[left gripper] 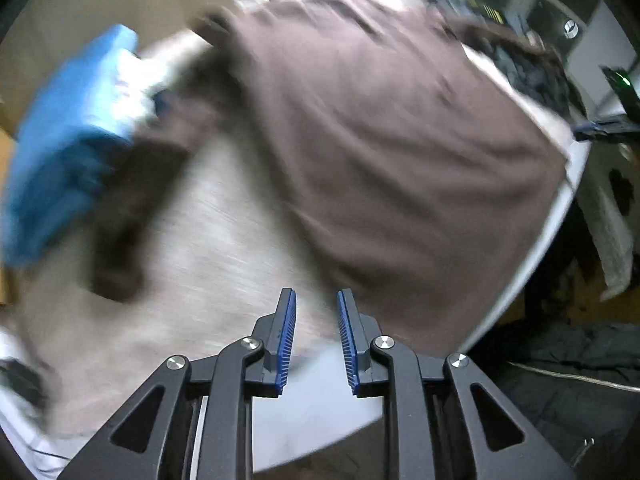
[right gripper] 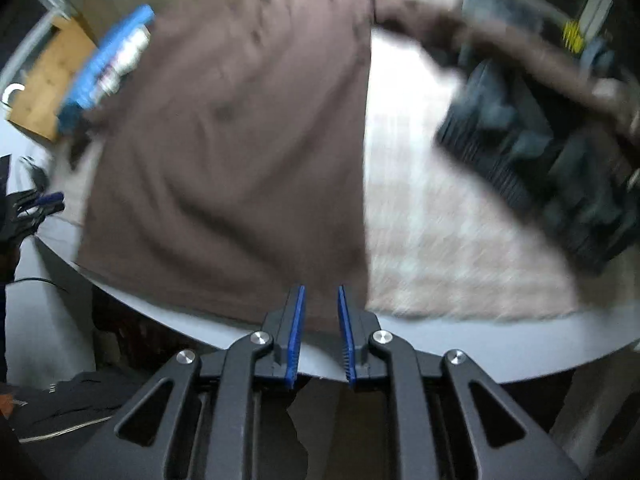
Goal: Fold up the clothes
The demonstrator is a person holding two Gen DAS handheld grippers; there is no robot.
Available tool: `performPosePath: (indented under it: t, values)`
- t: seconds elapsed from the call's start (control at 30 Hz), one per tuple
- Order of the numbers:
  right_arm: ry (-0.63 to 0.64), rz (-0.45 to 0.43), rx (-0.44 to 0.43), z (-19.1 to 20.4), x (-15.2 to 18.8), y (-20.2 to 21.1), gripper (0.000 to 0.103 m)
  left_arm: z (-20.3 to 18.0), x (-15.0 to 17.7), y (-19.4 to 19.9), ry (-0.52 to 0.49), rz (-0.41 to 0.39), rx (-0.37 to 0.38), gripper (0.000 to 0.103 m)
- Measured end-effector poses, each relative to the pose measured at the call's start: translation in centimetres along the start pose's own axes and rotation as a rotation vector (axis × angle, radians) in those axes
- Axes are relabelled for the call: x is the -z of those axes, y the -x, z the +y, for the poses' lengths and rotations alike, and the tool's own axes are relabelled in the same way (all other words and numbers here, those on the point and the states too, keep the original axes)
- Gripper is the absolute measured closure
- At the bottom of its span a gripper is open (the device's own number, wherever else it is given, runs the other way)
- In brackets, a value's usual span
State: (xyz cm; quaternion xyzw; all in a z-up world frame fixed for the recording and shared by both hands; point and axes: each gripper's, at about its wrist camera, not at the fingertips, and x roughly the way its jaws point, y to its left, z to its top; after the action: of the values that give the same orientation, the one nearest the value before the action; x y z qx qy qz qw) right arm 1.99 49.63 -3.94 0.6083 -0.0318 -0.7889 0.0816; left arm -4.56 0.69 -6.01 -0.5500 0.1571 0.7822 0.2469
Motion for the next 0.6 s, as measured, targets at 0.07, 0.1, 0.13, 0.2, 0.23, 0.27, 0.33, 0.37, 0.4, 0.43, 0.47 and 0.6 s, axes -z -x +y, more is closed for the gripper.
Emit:
performPosePath:
  t: [0.07, 0.1, 0.13, 0.2, 0.23, 0.27, 0.33, 0.37, 0.4, 0.43, 0.47, 0.6]
  values:
    - [0.036, -0.08, 0.016, -0.2, -2.4, 3.6, 0.071, 2.6, -2.4, 2.7, 0.015, -0.053, -0.082, 0.081]
    - [0.064, -0.12, 0.038, -0.5, -4.0, 5.2, 0.063, 3.8, -4.2, 3.8, 0.019, -0.078, -0.132, 0.081]
    - [0.093, -0.159, 0.063, -0.8, -5.6, 6.6, 0.051, 4.7, -6.0, 4.5, 0.016, -0.098, -0.159, 0.08]
    - [0.155, -0.222, 0.135, -1.6, -9.9, 8.3, 0.049, 5.9, -9.1, 5.1, 0.015, -0.13, -0.196, 0.076]
    - [0.172, -0.24, 0.148, -2.2, -12.4, 8.1, 0.049, 6.2, -10.9, 4.7, 0.024, -0.139, -0.206, 0.073]
    - [0.183, -0.257, 0.15, -2.9, -14.6, 7.9, 0.049, 6.4, -12.7, 4.4, 0.033, -0.148, -0.216, 0.073]
    - [0.207, -0.284, 0.143, -4.0, -18.9, 6.1, 0.049, 6.5, -15.6, 2.9, 0.036, -0.149, -0.237, 0.071]
    - [0.219, -0.292, 0.139, -4.6, -20.9, 5.0, 0.049, 6.4, -16.9, 2.0, 0.033, -0.144, -0.247, 0.07]
    - [0.221, -0.288, 0.13, -5.2, -22.4, 4.1, 0.049, 6.3, -18.1, 1.0, 0.03, -0.137, -0.257, 0.07]
    - [0.223, -0.284, 0.121, -5.8, -23.9, 3.2, 0.049, 6.2, -19.0, -0.1, 0.034, -0.124, -0.26, 0.069]
    - [0.224, -0.279, 0.111, -6.4, -25.2, 2.2, 0.049, 6.2, -19.8, -1.4, 0.044, -0.11, -0.254, 0.069]
    - [0.222, -0.229, 0.075, -7.9, -29.5, -2.7, 0.049, 7.0, -22.3, -5.3, 0.089, -0.063, -0.223, 0.068]
